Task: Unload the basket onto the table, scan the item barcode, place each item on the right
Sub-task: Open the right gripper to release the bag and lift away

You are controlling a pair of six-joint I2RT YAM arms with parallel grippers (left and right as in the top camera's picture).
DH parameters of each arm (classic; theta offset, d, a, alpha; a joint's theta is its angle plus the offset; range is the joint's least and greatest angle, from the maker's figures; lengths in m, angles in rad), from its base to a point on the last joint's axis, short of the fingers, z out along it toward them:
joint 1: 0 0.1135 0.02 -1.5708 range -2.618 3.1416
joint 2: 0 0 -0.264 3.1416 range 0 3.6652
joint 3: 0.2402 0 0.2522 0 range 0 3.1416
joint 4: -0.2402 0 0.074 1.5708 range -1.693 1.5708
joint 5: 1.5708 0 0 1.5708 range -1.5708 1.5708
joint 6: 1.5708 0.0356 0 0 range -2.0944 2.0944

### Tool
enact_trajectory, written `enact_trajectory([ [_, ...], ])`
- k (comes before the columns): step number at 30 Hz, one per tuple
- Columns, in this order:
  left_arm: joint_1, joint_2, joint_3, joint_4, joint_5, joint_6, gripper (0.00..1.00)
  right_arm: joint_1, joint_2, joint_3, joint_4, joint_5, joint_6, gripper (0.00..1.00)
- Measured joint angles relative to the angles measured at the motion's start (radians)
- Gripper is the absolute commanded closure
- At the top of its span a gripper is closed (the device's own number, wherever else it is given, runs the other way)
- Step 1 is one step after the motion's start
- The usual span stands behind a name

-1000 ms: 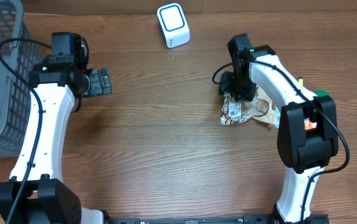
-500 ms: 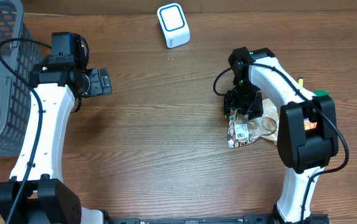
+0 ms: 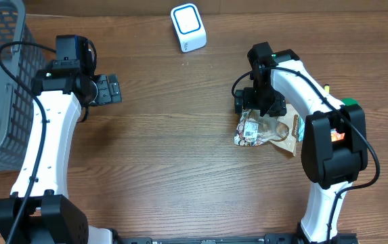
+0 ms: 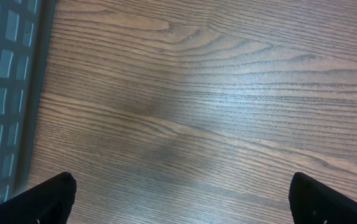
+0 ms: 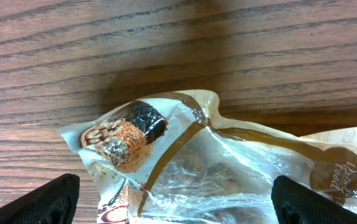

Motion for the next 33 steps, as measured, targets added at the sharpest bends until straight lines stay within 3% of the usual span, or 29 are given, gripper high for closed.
enact_trajectory([
  [16,0.000,0.000,0.000,0.000,0.000,0.000,0.00,0.000,0.000,0.169,-0.038,0.000,0.000,0.00],
  [33,0.000,0.000,0.000,0.000,0.000,0.000,0.00,0.000,0.000,0.175,0.019,0.000,-0.001,0.00],
])
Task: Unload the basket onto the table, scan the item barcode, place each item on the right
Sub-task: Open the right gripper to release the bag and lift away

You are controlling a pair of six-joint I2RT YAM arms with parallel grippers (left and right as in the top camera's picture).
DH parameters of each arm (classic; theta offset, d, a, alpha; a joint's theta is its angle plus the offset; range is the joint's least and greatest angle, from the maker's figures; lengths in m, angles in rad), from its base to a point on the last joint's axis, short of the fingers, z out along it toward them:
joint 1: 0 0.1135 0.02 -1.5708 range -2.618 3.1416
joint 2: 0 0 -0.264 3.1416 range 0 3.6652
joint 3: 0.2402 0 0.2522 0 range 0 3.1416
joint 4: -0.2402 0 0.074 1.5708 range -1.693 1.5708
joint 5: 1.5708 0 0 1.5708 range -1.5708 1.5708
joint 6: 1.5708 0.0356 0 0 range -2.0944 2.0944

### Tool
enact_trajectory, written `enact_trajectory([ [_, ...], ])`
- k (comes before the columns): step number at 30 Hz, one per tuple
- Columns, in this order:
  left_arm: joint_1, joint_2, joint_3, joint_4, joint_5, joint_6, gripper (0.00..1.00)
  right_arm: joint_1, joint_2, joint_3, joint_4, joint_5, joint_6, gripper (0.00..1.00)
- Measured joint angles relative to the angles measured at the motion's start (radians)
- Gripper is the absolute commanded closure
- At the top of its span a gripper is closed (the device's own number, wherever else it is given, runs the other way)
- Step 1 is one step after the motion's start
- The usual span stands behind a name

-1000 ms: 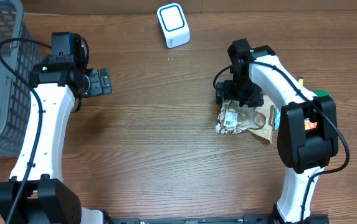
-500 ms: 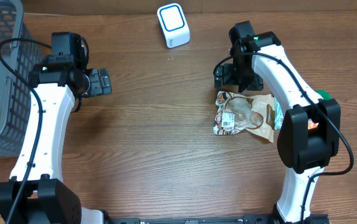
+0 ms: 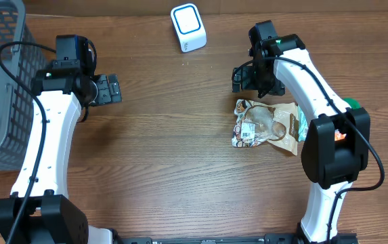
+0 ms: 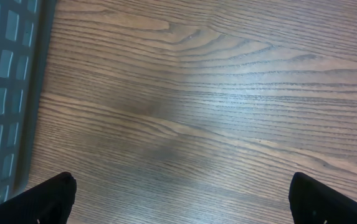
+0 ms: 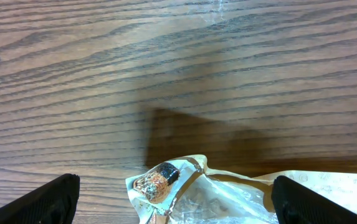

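A clear and brown snack packet [image 3: 265,124] lies flat on the wooden table [image 3: 173,156] at the right, a white label facing up. The same packet [image 5: 228,196] shows at the bottom of the right wrist view. My right gripper [image 3: 242,79] hangs open just beyond the packet's far edge, its fingertips [image 5: 44,199] wide apart and holding nothing. A white barcode scanner [image 3: 188,27] stands at the far middle of the table. My left gripper [image 3: 112,89] is open over bare wood at the left, its fingertips [image 4: 47,196] far apart.
A grey mesh basket stands at the left edge, its wall [image 4: 7,93] along the left of the left wrist view. Something green [image 3: 351,105] lies behind the right arm.
My right gripper has moved away from the packet toward the far side and higher; it was right over the packet's top edge. The packet stays on the table. The left arm has not moved.
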Motion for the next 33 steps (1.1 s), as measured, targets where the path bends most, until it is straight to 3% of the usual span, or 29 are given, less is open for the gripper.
enact_trajectory([
  [33,0.000,0.000,0.000,0.000,0.000,0.000,0.01,0.000,0.000,0.000,0.019,0.000,0.000,0.00],
])
